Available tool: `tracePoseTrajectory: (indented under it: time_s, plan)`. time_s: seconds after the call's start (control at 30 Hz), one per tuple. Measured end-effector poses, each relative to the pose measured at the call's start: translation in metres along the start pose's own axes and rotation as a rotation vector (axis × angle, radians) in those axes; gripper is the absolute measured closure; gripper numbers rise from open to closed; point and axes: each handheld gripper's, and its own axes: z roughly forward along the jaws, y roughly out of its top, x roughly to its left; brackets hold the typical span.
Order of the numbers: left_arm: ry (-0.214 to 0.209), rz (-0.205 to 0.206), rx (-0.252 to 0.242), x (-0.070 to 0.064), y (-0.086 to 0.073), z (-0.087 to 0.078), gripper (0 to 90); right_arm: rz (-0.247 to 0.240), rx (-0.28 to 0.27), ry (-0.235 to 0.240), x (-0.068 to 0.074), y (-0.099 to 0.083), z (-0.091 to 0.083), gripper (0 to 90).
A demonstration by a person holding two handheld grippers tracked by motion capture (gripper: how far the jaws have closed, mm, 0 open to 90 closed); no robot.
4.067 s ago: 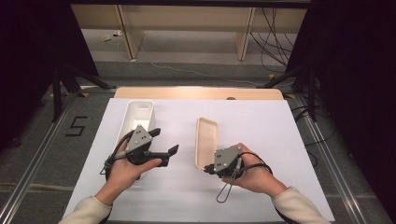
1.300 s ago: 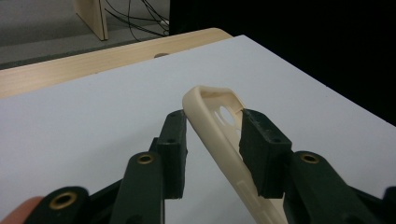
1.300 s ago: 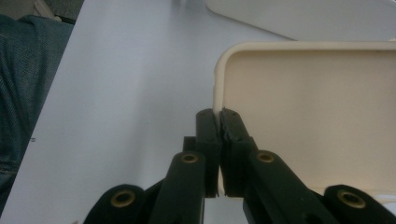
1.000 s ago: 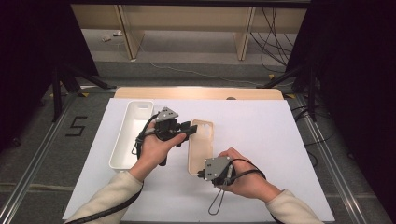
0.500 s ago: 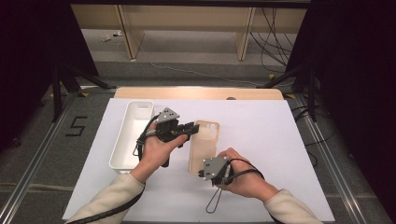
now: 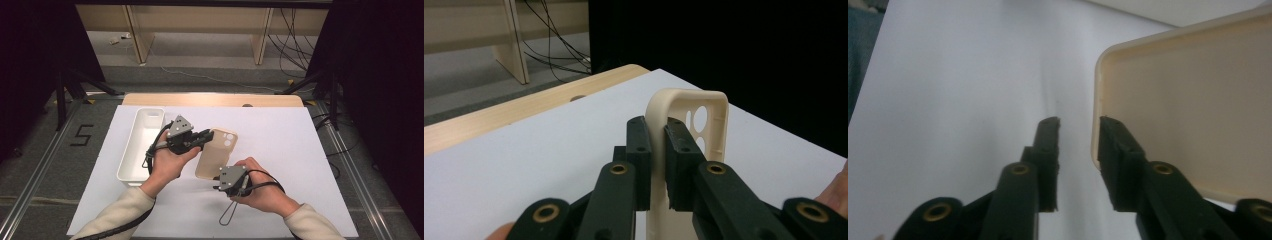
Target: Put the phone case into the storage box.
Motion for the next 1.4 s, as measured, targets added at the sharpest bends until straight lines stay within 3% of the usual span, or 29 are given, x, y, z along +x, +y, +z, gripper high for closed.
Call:
tracePoseTrajectory:
  time_s: [0.27,0.53,0.87,1.4]
  plan:
    - [0.048,0.068,-0.023,0.003,0.002,-0.009,82.3,0.09,-0.081,-0.049,-0.003,-0.006,-0.006,49.3]
    - [0.066,0.085,-0.046,0.003,0.006,-0.016,82.4,0.177,-0.136,-0.096,-0.006,-0.015,-0.014,37.1]
    - [0.071,0.081,-0.058,0.006,0.008,-0.022,82.4,0.236,-0.177,-0.15,-0.009,-0.026,-0.022,32.0]
    - [0.094,0.07,-0.078,0.015,0.009,-0.039,82.4,0.305,-0.242,-0.187,-0.01,-0.038,-0.032,27.5]
